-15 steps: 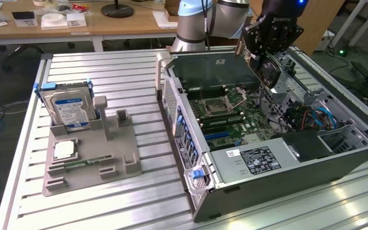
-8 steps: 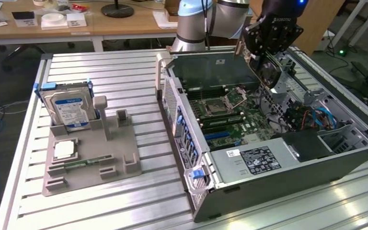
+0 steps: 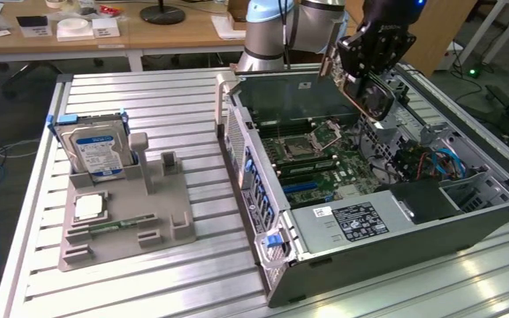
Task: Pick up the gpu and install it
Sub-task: 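Insert the gpu into the slot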
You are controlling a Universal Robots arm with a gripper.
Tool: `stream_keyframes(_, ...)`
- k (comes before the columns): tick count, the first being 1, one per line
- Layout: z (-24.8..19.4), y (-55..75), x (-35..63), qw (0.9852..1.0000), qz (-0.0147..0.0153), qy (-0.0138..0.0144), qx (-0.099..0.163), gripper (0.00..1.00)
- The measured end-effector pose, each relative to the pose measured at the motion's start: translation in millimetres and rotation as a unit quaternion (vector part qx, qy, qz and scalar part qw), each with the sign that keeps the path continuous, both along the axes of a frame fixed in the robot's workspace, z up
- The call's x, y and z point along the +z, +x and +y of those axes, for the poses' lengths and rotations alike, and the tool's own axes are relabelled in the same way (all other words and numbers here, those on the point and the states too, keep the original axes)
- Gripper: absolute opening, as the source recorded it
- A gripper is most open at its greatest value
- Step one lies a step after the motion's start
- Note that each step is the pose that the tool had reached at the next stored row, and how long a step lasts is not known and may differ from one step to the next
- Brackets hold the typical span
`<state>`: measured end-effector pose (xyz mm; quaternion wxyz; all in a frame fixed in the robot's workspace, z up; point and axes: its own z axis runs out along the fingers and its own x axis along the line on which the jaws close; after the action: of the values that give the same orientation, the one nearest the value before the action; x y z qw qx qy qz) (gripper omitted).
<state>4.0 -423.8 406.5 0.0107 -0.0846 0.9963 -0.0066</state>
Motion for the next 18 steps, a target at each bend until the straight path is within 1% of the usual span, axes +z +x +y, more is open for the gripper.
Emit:
stream_keyframes(3, 0.0, 0.0, 0.0, 0.9997, 0.0, 0.0, 0.026, 0.28)
stream_keyframes(5, 0.0, 0.0, 0.0, 0.9991, 0.0, 0.0, 0.043, 0.28)
stream_keyframes(9, 0.0, 0.0, 0.0, 0.997, 0.0, 0.0, 0.077, 0.28)
stream_keyframes(11, 0.0, 0.0, 0.0, 0.9956, 0.0, 0.0, 0.094, 0.28)
stream_keyframes(14, 0.0, 0.0, -0.1, 0.993, 0.0, 0.0, 0.118, 0.28)
stream_keyframes(16, 0.0, 0.0, -0.1, 0.9912, 0.0, 0.0, 0.133, 0.28)
stream_keyframes(18, 0.0, 0.0, -0.1, 0.989, 0.0, 0.0, 0.148, 0.28)
